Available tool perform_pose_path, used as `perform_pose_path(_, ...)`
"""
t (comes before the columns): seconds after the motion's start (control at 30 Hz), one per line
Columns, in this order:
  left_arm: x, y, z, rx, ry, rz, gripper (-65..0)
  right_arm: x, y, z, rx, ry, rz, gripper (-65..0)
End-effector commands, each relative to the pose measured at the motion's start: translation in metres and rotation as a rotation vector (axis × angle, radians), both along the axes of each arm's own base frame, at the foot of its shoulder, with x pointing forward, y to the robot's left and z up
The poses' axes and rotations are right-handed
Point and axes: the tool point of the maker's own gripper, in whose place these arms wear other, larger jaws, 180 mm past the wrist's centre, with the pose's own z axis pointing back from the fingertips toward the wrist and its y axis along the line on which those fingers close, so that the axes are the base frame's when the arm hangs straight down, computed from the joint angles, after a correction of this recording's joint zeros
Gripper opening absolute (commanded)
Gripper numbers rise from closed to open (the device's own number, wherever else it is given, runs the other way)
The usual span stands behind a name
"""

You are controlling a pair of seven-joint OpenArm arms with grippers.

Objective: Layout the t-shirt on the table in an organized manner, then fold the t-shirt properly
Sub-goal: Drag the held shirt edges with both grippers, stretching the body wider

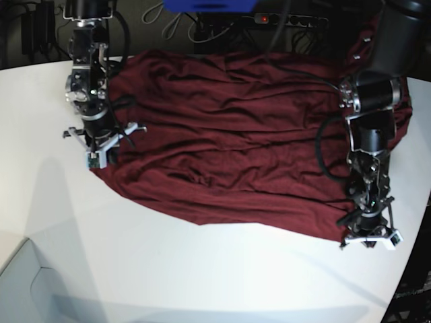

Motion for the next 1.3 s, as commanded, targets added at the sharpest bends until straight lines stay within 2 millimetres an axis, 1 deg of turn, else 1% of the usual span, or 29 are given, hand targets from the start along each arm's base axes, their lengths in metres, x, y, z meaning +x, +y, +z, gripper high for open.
perform_pose_path(0.0,0.015,0.007,0.035,0.025,-0.091,0.01,-64.6,0.013,-0.002,0.018,-0.006,-0.065,0.002,-63.1)
perform_pose_path(0.1,0.015,0.007,0.035,0.024,-0.091,0.011,-64.6,0.032,-0.001,0.036,-0.004,-0.115,0.003,-63.1)
perform_pose_path(0.17,0.015,0.007,0.035,0.024,-0.091,0.011,-64.6,0.045,0.001,0.043,0.005,-0.135,0.006,-63.1)
perform_pose_path(0.23,0.015,0.008,0.034,0.022,-0.089,0.011,-64.6,0.061,0.005,0.043,0.021,-0.139,0.009,-63.1)
perform_pose_path(0.3,0.015,0.008,0.034,0.022,-0.089,0.011,-64.6,0.076,0.017,0.039,0.044,-0.127,0.023,-63.3)
perform_pose_path(0.37,0.015,0.008,0.034,0.022,-0.087,0.011,-64.6,0.088,0.027,0.031,0.057,-0.102,0.042,-63.5)
perform_pose_path(0.43,0.015,0.008,0.034,0.022,-0.087,0.011,-64.6,0.099,0.041,0.025,0.062,-0.079,0.075,-63.5)
perform_pose_path(0.63,0.014,0.008,0.033,0.025,-0.083,0.01,-64.7,0.117,0.081,0.014,0.059,-0.029,0.174,-64.7)
perform_pose_path(0.67,0.014,0.01,0.033,0.027,-0.083,0.012,-64.7,0.119,0.084,0.012,0.061,-0.022,0.18,-64.8)
perform_pose_path(0.7,0.012,0.016,0.035,0.034,-0.084,0.019,-64.7,0.121,0.086,0.009,0.063,-0.013,0.183,-64.7)
perform_pose_path(0.8,0.011,0.019,0.035,0.037,-0.083,0.022,-64.7,0.126,0.083,-0.007,0.065,0.04,0.175,-64.3)
perform_pose_path(0.87,0.007,0.019,0.028,0.038,-0.07,0.023,-64.6,0.129,0.078,-0.018,0.064,0.082,0.164,-64.3)
perform_pose_path(0.9,0.006,0.019,0.027,0.039,-0.07,0.024,-64.6,0.131,0.073,-0.024,0.059,0.102,0.158,-64.3)
perform_pose_path(0.97,0.006,0.019,0.026,0.039,-0.069,0.022,-64.6,0.134,0.055,-0.034,0.043,0.118,0.137,-64.4)
perform_pose_path(1.03,0.006,0.019,0.027,0.039,-0.071,0.021,-64.6,0.139,0.04,-0.036,0.032,0.11,0.119,-64.4)
perform_pose_path(1.13,0.006,0.019,0.027,0.038,-0.072,0.021,-64.6,0.145,0.02,-0.032,0.01,0.083,0.098,-64.3)
perform_pose_path(1.27,0.008,0.014,0.028,0.033,-0.077,0.014,-64.6,0.151,0.004,-0.023,-0.012,0.058,0.082,-64.3)
